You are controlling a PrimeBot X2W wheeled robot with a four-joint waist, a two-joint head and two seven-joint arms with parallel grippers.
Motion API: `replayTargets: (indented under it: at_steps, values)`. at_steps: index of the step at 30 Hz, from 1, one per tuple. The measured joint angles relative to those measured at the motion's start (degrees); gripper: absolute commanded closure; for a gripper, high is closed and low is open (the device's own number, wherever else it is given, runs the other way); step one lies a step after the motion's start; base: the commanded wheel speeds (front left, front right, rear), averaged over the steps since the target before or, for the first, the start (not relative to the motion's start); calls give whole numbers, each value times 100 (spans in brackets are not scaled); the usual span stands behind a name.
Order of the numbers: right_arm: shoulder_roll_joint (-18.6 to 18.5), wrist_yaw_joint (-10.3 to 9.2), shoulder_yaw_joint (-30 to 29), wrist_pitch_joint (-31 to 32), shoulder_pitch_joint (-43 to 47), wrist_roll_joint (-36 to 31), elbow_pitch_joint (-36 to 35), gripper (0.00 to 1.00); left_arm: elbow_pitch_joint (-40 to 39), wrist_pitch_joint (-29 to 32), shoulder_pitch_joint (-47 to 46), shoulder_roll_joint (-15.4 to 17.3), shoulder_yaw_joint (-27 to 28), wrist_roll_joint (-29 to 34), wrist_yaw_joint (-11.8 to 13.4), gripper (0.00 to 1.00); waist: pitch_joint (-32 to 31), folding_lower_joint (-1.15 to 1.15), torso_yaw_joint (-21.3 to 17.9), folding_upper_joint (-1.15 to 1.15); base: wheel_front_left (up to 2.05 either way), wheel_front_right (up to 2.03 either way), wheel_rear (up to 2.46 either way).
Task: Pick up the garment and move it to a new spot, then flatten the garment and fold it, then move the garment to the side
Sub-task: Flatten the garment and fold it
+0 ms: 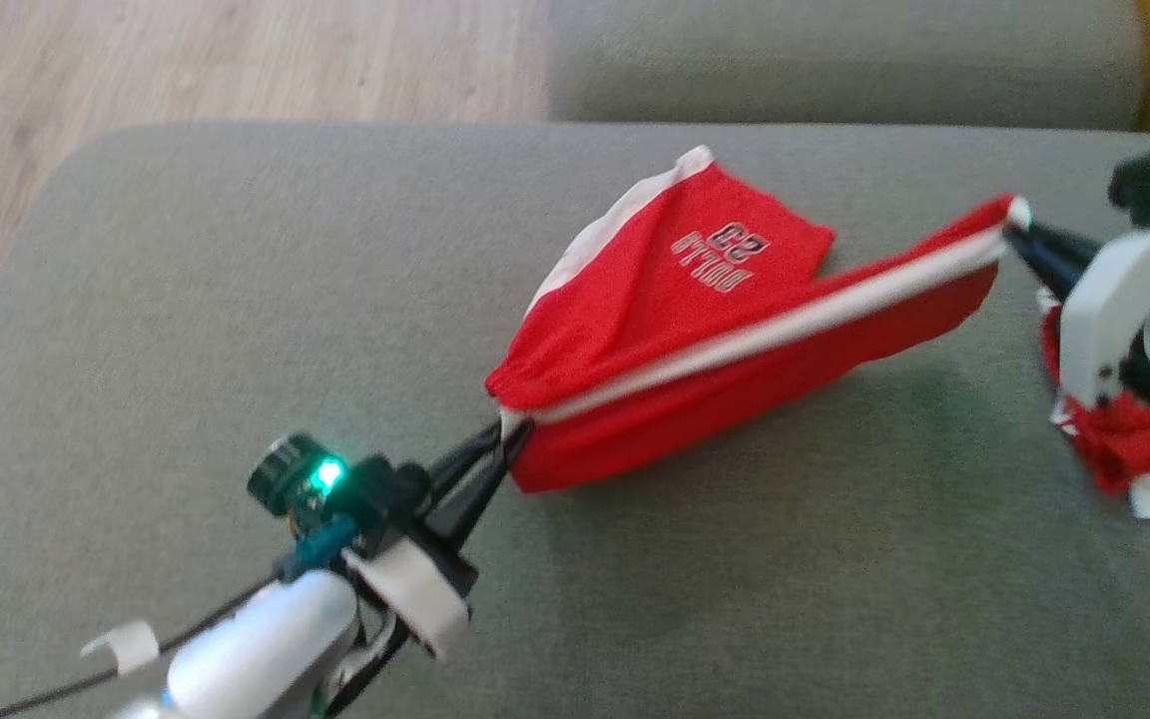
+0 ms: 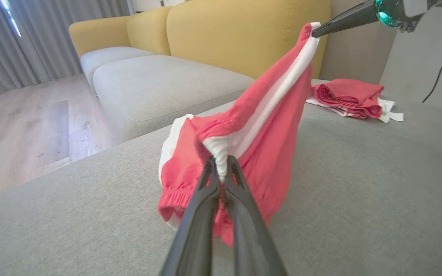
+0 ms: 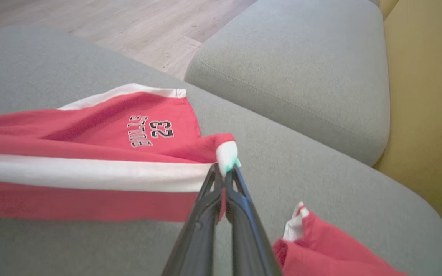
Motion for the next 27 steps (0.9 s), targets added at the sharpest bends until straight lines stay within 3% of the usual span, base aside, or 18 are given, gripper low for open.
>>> replayTargets:
  at_steps: [10,27]
  values:
    - [401,0,27,149,-1232,-545,799,100,866,227,-774,-602,207,-178,-64,100,730,0,606,0,0,0,0]
    - [448,0,1085,-170,-2868,-869,2373,100,2182,-15,-1753,-1719,224,-194,-569,100,1773,0,1486,0,0,0,0]
